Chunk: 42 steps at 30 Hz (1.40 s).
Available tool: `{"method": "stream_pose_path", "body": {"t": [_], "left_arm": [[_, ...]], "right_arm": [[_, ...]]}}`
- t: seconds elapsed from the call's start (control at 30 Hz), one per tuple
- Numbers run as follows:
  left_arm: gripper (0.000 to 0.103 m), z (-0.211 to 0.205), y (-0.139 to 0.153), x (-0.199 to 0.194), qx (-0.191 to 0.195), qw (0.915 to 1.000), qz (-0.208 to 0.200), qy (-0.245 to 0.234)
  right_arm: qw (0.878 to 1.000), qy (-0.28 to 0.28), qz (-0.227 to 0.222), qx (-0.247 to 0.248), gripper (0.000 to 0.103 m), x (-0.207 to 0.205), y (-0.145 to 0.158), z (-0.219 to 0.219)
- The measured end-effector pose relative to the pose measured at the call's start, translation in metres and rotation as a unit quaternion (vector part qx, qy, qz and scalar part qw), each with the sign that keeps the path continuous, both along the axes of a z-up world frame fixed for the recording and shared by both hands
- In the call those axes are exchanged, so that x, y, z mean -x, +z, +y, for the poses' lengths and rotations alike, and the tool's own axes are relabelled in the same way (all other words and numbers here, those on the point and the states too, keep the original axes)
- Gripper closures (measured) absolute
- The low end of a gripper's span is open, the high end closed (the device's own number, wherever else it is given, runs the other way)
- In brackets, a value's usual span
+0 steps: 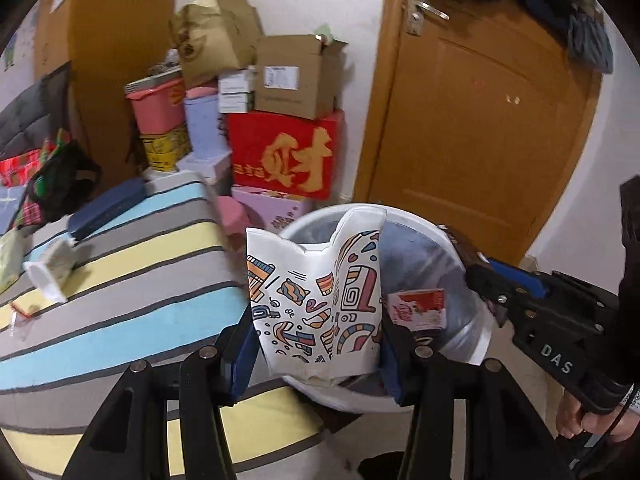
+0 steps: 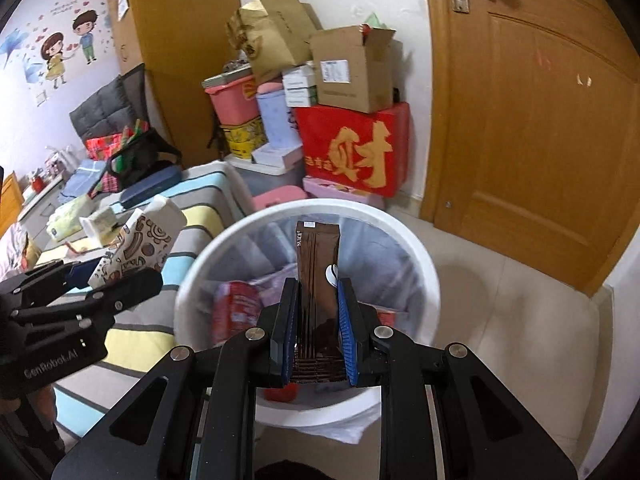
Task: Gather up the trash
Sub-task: 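Carry the brown wrapper and printed bag over the wastebasket and open both grippers, then move both open grippers back toward the cup and yogurt cup on the bed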
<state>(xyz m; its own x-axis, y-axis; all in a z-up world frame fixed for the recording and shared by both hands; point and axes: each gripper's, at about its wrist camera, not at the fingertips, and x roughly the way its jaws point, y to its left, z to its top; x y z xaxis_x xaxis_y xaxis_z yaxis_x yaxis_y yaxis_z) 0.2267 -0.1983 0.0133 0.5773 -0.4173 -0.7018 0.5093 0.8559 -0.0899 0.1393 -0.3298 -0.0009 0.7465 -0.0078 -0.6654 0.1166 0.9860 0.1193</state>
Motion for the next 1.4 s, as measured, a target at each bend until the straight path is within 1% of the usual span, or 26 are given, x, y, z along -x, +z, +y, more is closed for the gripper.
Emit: {"method": "stream_pose_path", "body": {"t": [0.13,0.2,0.3,0.4,0.47,0.5,0.53,0.63,0.67,0.7,0.77,0.83,0.9,1.03,1.3,1.4], "left_arm": [[0.05,-0.02,-0.011,-0.006,-0.015,0.9998,0.014,-0.009],[0.05,-0.027,-0.014,-0.008,-0.026,0.9996,0.012,-0.009],[0.05,-0.031,-0.016,-0.012,-0.017,0.9995,0.021,-0.018],[0.05,-0.034,-0.019,-0.017,-0.029,0.9993,0.021,-0.013],[0.045,-0.031,-0.019,-0.018,-0.018,0.9995,0.021,-0.013],[0.037,-0.031,-0.018,-0.017,-0.015,0.9996,0.02,-0.013],[0.035,-0.03,-0.018,-0.015,-0.015,0.9996,0.02,-0.012],[0.035,-0.028,-0.016,-0.013,-0.011,0.9997,0.017,-0.01],[0.035,-0.027,-0.015,-0.013,-0.009,0.9997,0.018,-0.011],[0.035,-0.026,-0.014,-0.013,-0.006,0.9998,0.018,-0.011],[0.035,-0.024,-0.012,-0.011,-0.006,0.9998,0.013,-0.01],[0.035,-0.022,-0.008,-0.007,-0.007,0.9999,0.008,-0.009],[0.035,-0.018,-0.005,-0.006,0.002,0.9999,0.01,-0.012],[0.035,-0.01,0.001,0.0,-0.003,1.0,-0.002,-0.003],[0.035,0.011,0.012,0.01,0.009,0.9998,-0.01,0.014],[0.035,0.023,0.016,0.014,0.011,0.9995,-0.014,0.027]], "right_arm": [[1.0,-0.006,0.015,-0.005,0.083,-0.003,-0.008,-0.009],[1.0,-0.008,0.019,-0.004,0.083,-0.004,-0.009,-0.012],[1.0,-0.007,0.023,0.0,0.083,-0.006,-0.011,-0.015],[1.0,-0.012,0.026,0.009,0.082,-0.01,-0.013,-0.017],[0.999,-0.012,0.028,0.009,0.082,-0.011,-0.013,-0.018],[0.999,-0.009,0.029,0.011,0.082,-0.011,-0.013,-0.018],[0.999,-0.008,0.029,0.013,0.082,-0.011,-0.013,-0.018],[0.999,-0.011,0.033,0.025,0.079,-0.011,-0.013,-0.016],[0.999,-0.011,0.034,0.027,0.075,-0.01,-0.013,-0.016],[0.999,-0.01,0.032,0.027,0.067,-0.009,-0.012,-0.015],[0.999,-0.009,0.029,0.026,0.059,-0.009,-0.011,-0.015],[0.999,-0.008,0.027,0.026,0.059,-0.006,-0.009,-0.014],[0.999,-0.008,0.023,0.027,0.059,-0.005,-0.007,-0.013],[0.999,-0.003,0.019,0.025,0.059,-0.002,-0.004,-0.009],[0.999,0.007,0.002,0.032,0.059,0.002,0.007,0.005],[0.999,0.011,-0.005,0.031,0.059,0.003,0.011,0.009]]}}
